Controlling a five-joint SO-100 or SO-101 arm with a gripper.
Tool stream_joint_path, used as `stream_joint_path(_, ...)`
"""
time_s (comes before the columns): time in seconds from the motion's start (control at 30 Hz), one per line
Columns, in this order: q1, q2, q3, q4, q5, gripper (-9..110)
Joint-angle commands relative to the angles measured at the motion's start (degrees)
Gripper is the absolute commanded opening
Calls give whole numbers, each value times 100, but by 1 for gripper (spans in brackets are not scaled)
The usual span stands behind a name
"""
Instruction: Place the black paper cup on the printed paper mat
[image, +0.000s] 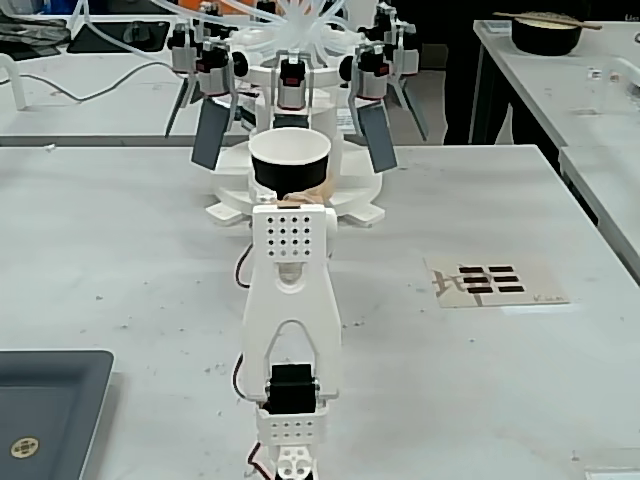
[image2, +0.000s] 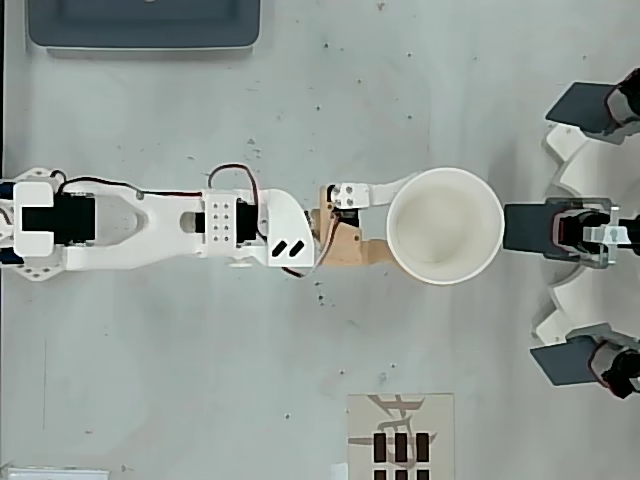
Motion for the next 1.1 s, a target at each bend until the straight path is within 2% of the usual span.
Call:
stream_joint_path(0.0, 237, 105, -105, -404, -158, 11)
stream_joint_path(1.07, 246, 615, 299, -387, -167, 11)
